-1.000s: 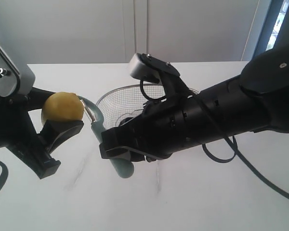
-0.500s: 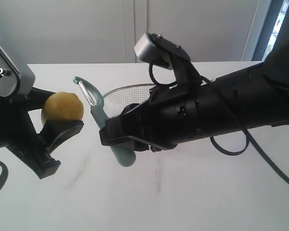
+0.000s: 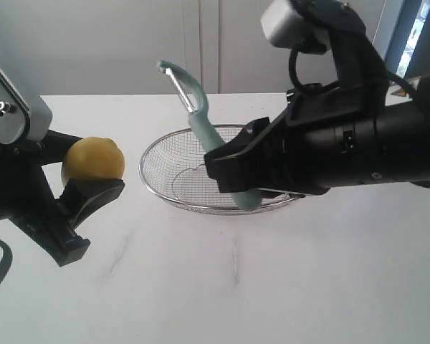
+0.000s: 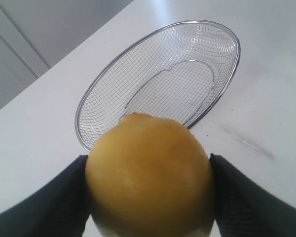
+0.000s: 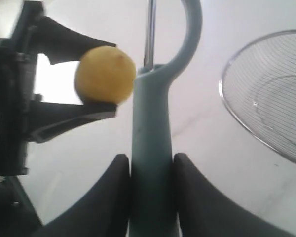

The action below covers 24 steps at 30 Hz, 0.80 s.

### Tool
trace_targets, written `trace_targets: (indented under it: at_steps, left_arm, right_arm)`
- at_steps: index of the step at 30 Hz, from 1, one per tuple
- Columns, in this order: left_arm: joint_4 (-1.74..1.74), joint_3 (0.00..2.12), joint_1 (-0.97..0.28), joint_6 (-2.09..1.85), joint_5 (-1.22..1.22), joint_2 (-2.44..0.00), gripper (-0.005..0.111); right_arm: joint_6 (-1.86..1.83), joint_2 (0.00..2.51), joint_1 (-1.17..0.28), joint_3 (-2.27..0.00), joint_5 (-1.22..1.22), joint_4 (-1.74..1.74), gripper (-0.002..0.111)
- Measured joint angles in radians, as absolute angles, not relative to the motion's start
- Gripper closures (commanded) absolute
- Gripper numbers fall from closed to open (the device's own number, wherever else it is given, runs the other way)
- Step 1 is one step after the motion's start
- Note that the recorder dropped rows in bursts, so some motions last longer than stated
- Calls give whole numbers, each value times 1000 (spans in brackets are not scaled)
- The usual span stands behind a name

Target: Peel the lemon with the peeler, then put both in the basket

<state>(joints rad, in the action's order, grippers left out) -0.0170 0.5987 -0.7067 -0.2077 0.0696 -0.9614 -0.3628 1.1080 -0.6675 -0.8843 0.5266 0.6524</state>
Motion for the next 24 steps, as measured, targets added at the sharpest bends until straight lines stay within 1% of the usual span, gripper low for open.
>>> trace_targets:
  at_steps: [5, 10, 13, 15, 18, 19, 21, 24]
  left_arm:
    - [-17, 599, -707, -208, 70, -961, 107]
    - [-17, 599, -707, -208, 70, -961, 107]
    - [-17, 599, -707, -208, 70, -961, 107]
    - [-17, 599, -707, -208, 70, -961, 107]
    - [-17, 599, -707, -208, 70, -961, 107]
    - [-17, 599, -707, -208, 70, -961, 107]
    - [-17, 599, -707, -208, 70, -961, 107]
    - [-17, 599, -707, -208, 70, -961, 107]
  right_arm:
    - [-171, 1133, -668, -879, 517, 430, 108]
    - [-133, 1238, -668, -802, 442, 419, 108]
    - [-168, 1326, -668, -781, 417, 534, 108]
    - [-255, 1368, -668, -779, 409, 636, 108]
    - [-602, 1430, -668, -779, 445, 1033, 108]
    - [-682, 1440, -668, -779, 467, 1117, 108]
    - [-914, 1458, -668, -779, 569, 1372, 108]
    - [-1017, 1460, -668, -779, 624, 1490, 108]
